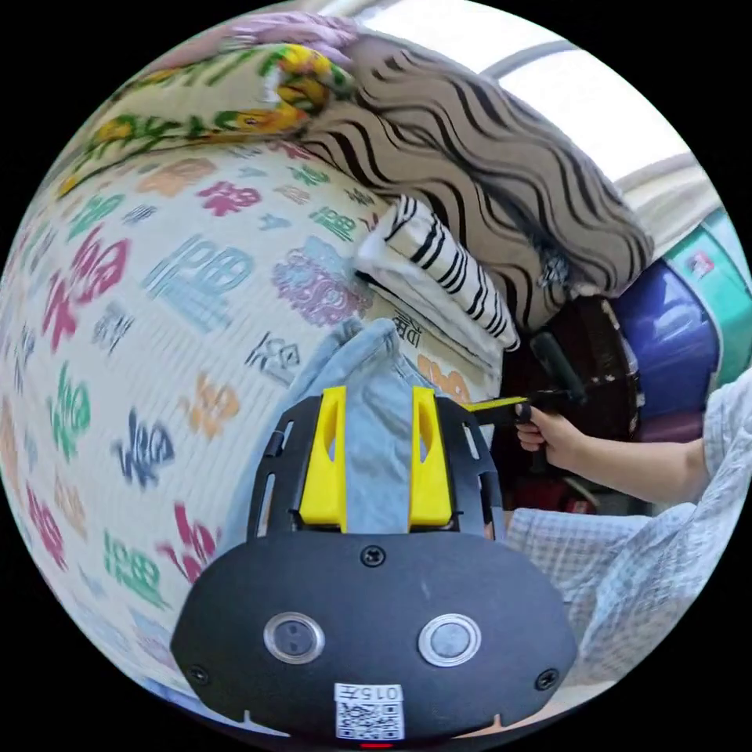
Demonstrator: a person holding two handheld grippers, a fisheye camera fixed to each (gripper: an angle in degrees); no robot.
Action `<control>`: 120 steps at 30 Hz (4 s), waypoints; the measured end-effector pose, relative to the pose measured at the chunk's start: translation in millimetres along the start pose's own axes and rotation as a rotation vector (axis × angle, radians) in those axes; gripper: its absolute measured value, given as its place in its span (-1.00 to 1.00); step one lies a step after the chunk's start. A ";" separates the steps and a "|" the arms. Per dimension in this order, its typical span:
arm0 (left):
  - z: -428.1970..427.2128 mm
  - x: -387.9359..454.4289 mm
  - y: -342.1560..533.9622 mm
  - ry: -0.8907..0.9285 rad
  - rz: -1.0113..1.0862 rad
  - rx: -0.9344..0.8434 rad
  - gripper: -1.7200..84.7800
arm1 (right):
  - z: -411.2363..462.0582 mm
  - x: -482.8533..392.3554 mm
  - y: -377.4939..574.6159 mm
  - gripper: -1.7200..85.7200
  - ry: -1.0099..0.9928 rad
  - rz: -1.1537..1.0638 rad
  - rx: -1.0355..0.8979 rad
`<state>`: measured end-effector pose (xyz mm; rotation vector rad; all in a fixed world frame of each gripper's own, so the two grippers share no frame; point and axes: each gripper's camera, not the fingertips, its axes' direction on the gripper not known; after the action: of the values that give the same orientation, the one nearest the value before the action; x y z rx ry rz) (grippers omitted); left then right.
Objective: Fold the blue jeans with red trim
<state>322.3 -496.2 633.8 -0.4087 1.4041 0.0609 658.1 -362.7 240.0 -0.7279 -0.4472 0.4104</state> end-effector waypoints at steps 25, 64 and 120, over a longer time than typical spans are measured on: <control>252.2 -109.4 -136.2 -0.037 0.237 -0.563 -0.81 | -30.6 211.0 -48.7 -0.73 -0.092 0.135 -0.010; -294.7 -301.6 172.0 0.510 0.167 0.243 -0.97 | -15.9 -159.2 121.8 -0.90 -0.390 -0.817 -0.020; -319.4 -235.7 387.3 -0.214 -0.369 0.236 -0.71 | 211.3 -344.3 93.8 -0.79 0.173 -0.539 -0.239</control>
<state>-129.3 -189.9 732.7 -0.4438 1.0925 -0.3497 243.5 -358.5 229.1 -0.8311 -0.5125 -0.2149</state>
